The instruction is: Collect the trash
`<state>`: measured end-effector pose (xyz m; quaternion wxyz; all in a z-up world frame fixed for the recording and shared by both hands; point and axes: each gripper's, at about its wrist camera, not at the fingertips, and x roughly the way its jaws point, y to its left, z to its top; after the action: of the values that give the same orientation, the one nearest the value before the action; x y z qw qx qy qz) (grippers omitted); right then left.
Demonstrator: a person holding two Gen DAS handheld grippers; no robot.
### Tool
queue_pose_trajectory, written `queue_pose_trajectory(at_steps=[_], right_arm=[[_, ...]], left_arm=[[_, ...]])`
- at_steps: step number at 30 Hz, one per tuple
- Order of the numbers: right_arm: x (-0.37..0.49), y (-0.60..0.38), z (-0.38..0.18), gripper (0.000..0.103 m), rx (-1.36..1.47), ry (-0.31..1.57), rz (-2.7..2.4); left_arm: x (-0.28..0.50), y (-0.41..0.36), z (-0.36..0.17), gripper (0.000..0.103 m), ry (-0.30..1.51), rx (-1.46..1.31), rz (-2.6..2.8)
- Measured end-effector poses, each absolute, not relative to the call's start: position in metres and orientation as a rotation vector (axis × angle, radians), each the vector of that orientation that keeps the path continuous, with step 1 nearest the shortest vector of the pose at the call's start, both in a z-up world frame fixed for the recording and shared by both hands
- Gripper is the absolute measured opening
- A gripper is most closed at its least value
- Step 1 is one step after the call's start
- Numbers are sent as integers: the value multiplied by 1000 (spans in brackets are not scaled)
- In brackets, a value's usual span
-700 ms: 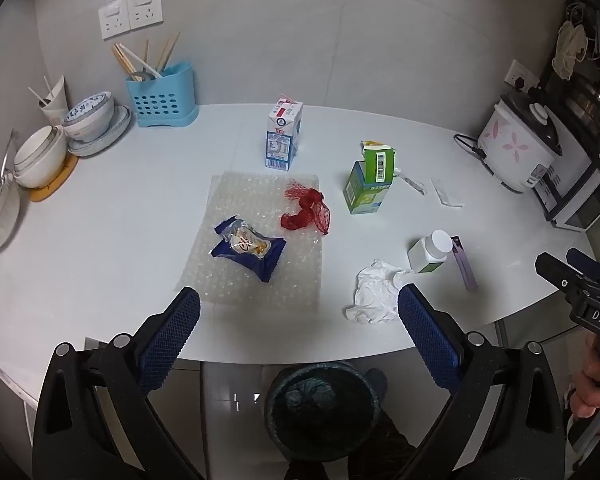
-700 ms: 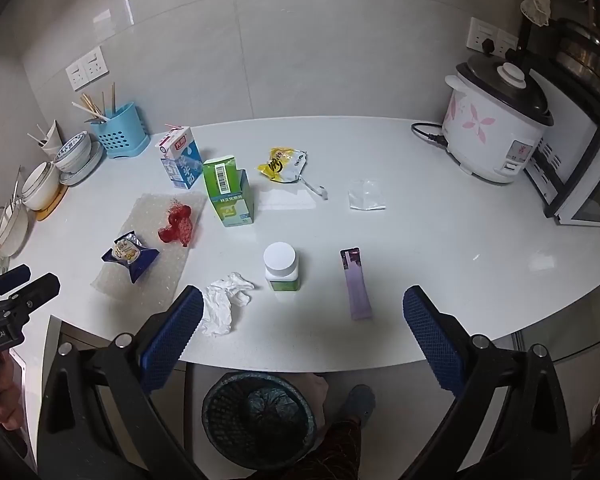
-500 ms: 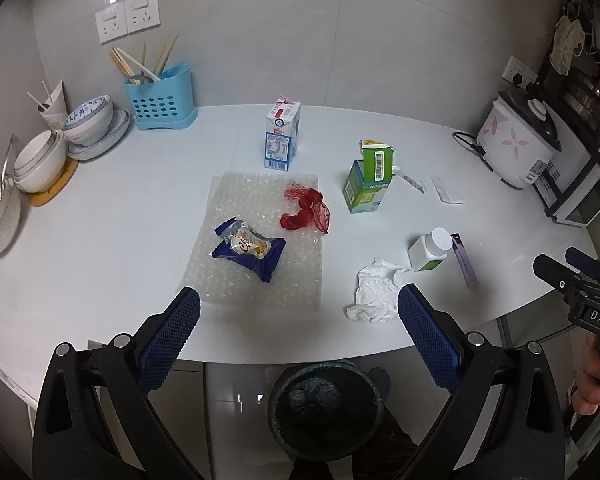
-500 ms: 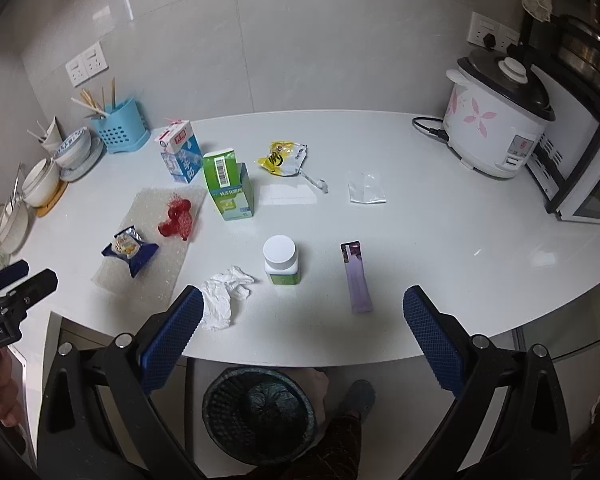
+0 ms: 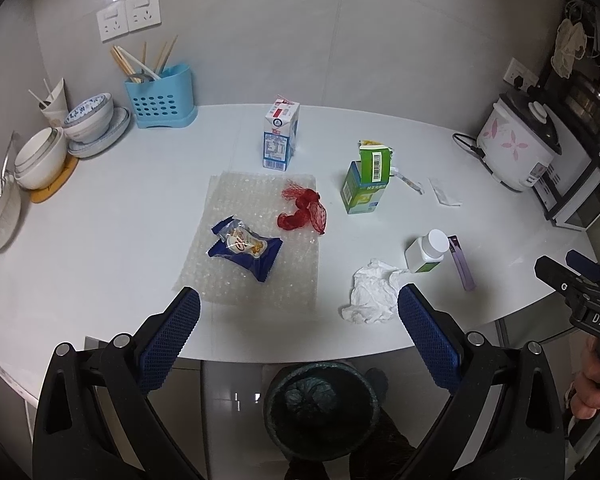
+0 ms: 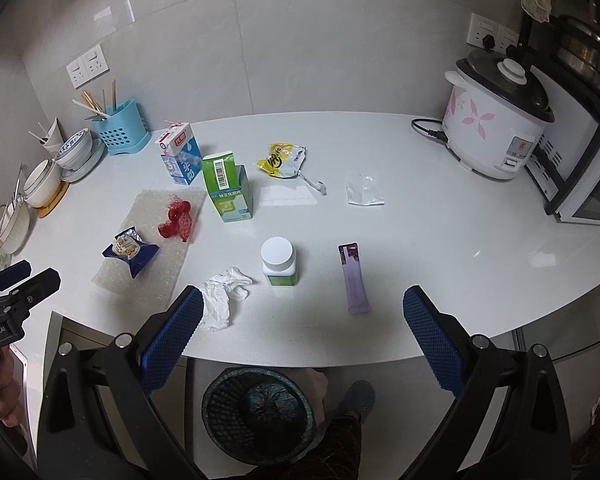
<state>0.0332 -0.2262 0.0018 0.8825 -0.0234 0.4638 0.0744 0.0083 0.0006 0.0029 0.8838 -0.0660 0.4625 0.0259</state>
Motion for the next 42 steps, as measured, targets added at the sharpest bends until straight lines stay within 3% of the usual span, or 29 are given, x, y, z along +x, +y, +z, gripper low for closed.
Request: queue_pose_trajectory(at_steps=[42], right_arm=[[34, -224, 16, 96, -21, 905, 170]], left_arm=[[8, -1, 12, 97, 935, -122, 59]])
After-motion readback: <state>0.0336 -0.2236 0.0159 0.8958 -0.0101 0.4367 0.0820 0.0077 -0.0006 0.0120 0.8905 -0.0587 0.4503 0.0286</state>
